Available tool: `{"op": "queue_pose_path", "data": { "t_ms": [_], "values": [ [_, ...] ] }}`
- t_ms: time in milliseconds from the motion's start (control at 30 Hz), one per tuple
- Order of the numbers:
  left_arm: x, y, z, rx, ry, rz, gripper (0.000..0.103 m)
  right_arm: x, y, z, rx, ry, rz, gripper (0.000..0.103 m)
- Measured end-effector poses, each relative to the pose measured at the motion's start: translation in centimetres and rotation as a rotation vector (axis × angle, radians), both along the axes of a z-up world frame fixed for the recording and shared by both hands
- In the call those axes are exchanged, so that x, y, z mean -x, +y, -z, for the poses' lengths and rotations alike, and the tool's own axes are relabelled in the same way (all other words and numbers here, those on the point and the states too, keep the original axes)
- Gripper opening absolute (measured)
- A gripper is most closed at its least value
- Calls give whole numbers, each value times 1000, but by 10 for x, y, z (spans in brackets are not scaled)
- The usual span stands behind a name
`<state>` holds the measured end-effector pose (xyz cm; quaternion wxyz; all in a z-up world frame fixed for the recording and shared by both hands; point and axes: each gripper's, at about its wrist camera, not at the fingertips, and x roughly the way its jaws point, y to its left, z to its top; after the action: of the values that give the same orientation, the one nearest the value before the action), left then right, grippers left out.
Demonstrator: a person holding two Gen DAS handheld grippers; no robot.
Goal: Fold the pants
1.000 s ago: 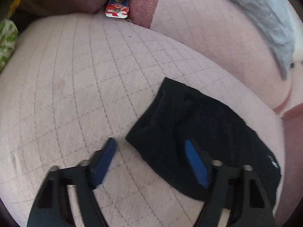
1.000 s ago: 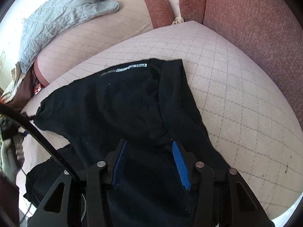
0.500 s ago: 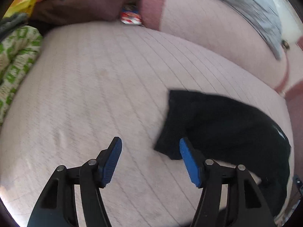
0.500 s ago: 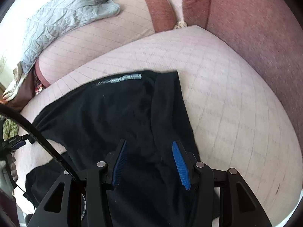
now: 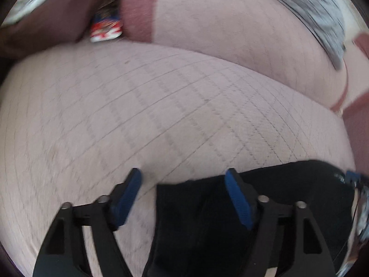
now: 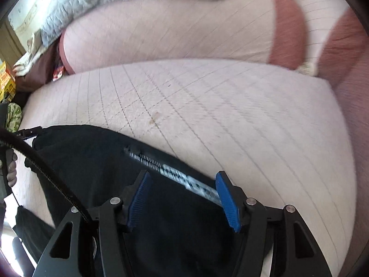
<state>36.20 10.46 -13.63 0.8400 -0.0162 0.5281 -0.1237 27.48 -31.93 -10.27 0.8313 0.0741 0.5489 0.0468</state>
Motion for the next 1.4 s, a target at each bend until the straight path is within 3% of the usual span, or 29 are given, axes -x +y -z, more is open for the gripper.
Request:
{"op": "queue_pose_path", "data": {
  "t_ms": [133, 200, 267, 300, 400, 433, 533, 833, 900, 933, 967, 1100, 1400],
  "values": [
    [4, -22, 5, -85, -24, 116, 84, -23, 6, 19, -18, 27, -30, 72],
    [9, -30, 6, -132, -46, 142, 70, -27, 10, 19, -9, 31, -51, 72],
    [16, -34, 0, -92, -49, 173, 18, -24, 19, 19, 8, 30, -91, 70],
    [17, -35, -2, -66, -35, 186, 13, -21, 26, 20, 33, 25, -115, 68],
    [19, -42, -3, -119, -47, 191, 13, -18, 37, 18, 65, 17, -131, 43],
    [20, -43, -5, -126, -50, 185, 13, -18, 39, 15, 80, 13, -117, 28],
    [28, -37, -18, -85, -70, 157, 12, -13, 38, 4, 59, -4, -75, 1],
    [85, -31, -79, -42, -169, 173, 12, 35, 39, -37, 66, -49, -41, 5],
    [91, -33, -84, -59, -174, 169, 12, 35, 34, -38, 59, -57, -15, 30],
    [93, -35, -85, -70, -178, 167, 12, 33, 32, -37, 58, -61, -14, 49],
    [94, -36, -86, -77, -178, 166, 12, 30, 34, -34, 56, -55, -21, 58],
    [85, -38, -75, -109, -176, 156, 12, 5, 52, -18, 85, -24, -96, 58],
    [58, -24, -45, -64, -141, 129, 13, -57, 97, 30, 138, -11, -266, 59]
  ]
}}
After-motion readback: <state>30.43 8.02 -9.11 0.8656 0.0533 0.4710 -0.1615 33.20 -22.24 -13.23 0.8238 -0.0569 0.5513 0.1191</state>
